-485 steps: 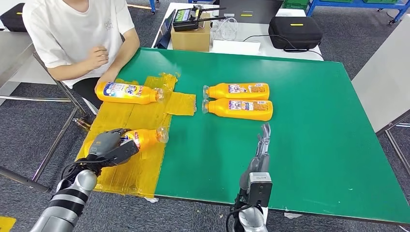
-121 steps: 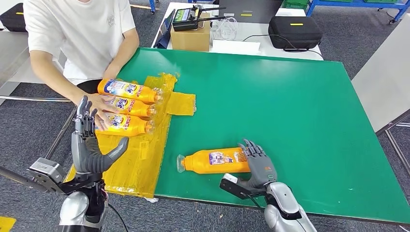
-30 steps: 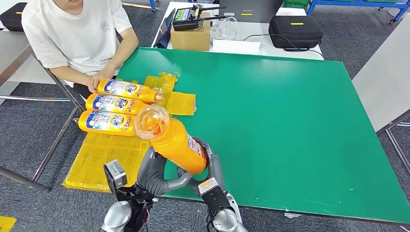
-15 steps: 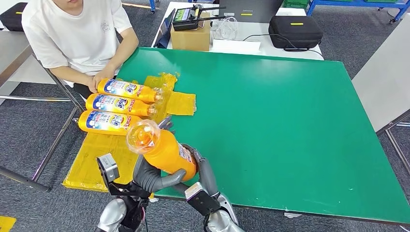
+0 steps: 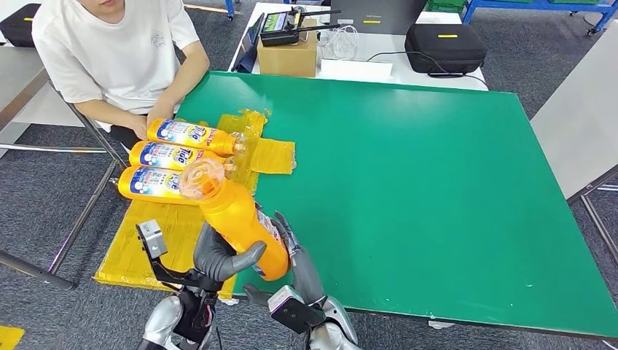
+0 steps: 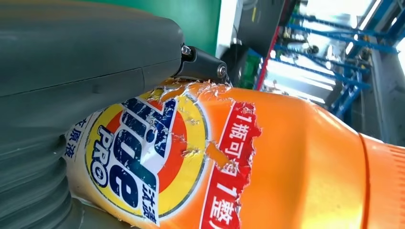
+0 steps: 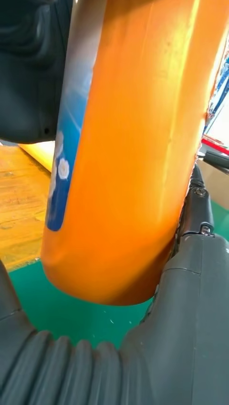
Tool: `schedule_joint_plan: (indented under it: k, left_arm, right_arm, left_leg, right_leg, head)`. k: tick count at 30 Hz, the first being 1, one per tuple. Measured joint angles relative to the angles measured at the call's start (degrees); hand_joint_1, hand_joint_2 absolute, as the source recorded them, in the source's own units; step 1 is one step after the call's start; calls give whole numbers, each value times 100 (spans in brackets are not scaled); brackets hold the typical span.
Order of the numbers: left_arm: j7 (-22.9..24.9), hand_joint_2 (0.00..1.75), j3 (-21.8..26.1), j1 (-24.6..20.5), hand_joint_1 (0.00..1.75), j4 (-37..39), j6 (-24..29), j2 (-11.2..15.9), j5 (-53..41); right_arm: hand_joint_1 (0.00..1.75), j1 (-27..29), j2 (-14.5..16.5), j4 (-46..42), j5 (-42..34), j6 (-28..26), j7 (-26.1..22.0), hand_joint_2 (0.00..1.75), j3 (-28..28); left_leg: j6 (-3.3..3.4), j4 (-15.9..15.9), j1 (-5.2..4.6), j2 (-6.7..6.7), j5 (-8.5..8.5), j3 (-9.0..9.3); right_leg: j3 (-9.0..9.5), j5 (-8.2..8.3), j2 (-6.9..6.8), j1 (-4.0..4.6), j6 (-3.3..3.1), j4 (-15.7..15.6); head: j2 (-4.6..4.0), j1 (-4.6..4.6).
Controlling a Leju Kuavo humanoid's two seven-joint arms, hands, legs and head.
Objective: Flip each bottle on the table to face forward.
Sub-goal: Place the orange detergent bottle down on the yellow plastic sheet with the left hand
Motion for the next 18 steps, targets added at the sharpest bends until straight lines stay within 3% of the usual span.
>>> schedule_joint_plan:
  k: [5, 11, 15, 18]
  left_arm:
    - [-269, 175, 66, -70, 175, -6, 704, 152, -1256]
    - [-499, 175, 525, -195, 175, -3, 1337, 661, -3456]
    - [-382, 175, 847, -202, 133, 78, 1686, 1196, -4933]
    - [-267, 175, 1048, -168, 132, 180, 1436, 1612, -5365]
  right_arm:
    - [0, 41, -15, 21, 48, 58, 39, 0, -79]
    - [0, 236, -56, 66, 478, 270, 122, 0, -371]
    - [0, 332, -57, 69, 867, -15, 278, 0, -589]
    - [0, 378, -58, 69, 937, 12, 333, 0, -731]
  left_leg:
    - [0, 0, 1, 0, 0, 0]
    - [0, -1, 4, 1, 0, 0]
    - [0, -1, 4, 4, 0, 0]
    - [-1, -2, 4, 3, 1, 0]
  right_leg:
    - [0, 0, 0, 1, 0, 0]
    - [0, 0, 1, 2, 0, 3]
    - [-1, 0, 3, 2, 0, 3]
    - [-1, 0, 3, 2, 0, 3]
  head:
    - [1, 1]
    - [0, 1]
    - [1, 1]
    - [1, 2]
